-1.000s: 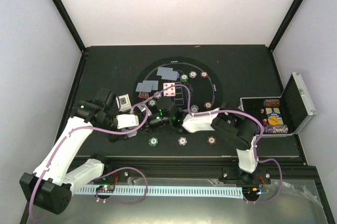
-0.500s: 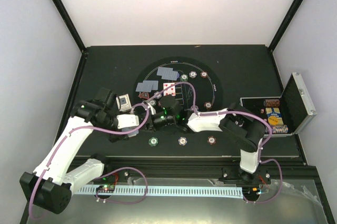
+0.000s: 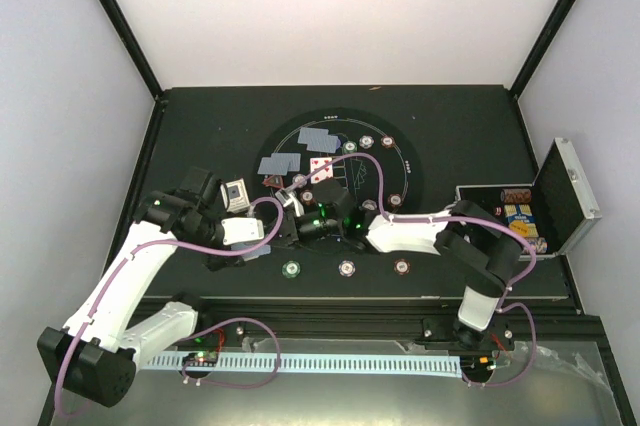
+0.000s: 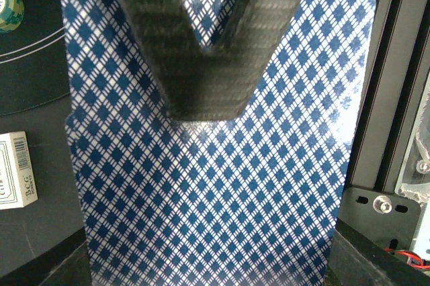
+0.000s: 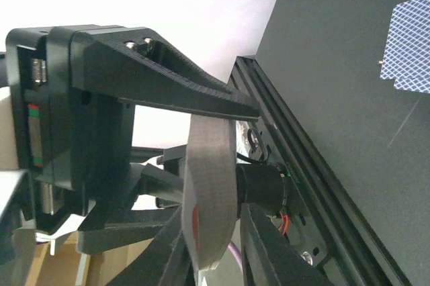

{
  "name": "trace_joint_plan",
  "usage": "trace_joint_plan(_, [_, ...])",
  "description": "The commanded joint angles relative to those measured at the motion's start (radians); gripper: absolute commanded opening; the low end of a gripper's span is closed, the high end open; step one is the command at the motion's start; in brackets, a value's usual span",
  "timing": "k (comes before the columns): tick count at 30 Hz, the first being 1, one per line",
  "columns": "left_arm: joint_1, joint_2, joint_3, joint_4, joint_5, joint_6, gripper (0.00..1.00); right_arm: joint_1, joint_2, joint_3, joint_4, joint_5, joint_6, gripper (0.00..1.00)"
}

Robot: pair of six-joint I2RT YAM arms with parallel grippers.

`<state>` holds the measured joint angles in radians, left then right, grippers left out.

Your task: Distribute texas hold em gaming equipment

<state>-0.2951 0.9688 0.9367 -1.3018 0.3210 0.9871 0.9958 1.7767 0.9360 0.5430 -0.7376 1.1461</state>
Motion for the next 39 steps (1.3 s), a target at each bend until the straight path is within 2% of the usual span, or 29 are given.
trace_joint_plan(1, [0.002, -0.010, 0.034, -0.013, 0.009, 0.005, 0.01, -0.016, -0.037, -0.037, -0.060, 0.028, 0.004, 0.16])
trace_joint_plan(8, [0.002, -0.010, 0.034, -0.010, 0.005, 0.005, 0.02, -0.016, -0.079, -0.049, -0.082, 0.038, 0.000, 0.01])
trace_joint_plan(16, [0.002, -0.010, 0.031, -0.014, -0.001, 0.005, 0.02, -0.030, -0.114, -0.083, -0.072, 0.034, 0.003, 0.01])
trace_joint_plan(21, [0.002, -0.010, 0.029, -0.016, -0.005, 0.007, 0.02, -0.076, -0.164, -0.123, -0.047, 0.001, 0.013, 0.01])
trace_joint_plan(32, [0.002, -0.009, 0.017, -0.010, -0.013, 0.005, 0.02, -0.185, -0.263, -0.167, -0.122, -0.077, -0.042, 0.01])
trace_joint_plan(36, [0.002, -0.007, 0.022, -0.010, -0.018, 0.004, 0.01, -0.260, -0.306, -0.164, -0.236, -0.085, -0.126, 0.01])
trace_joint_plan(37, [0.002, -0.007, 0.024, -0.012, -0.017, 0.003, 0.02, -0.291, -0.315, -0.148, -0.318, -0.065, -0.186, 0.01])
trace_joint_plan(39, [0.002, -0.007, 0.028, -0.017, -0.017, 0.002, 0.02, -0.339, -0.319, -0.046, -0.666, 0.058, -0.392, 0.01])
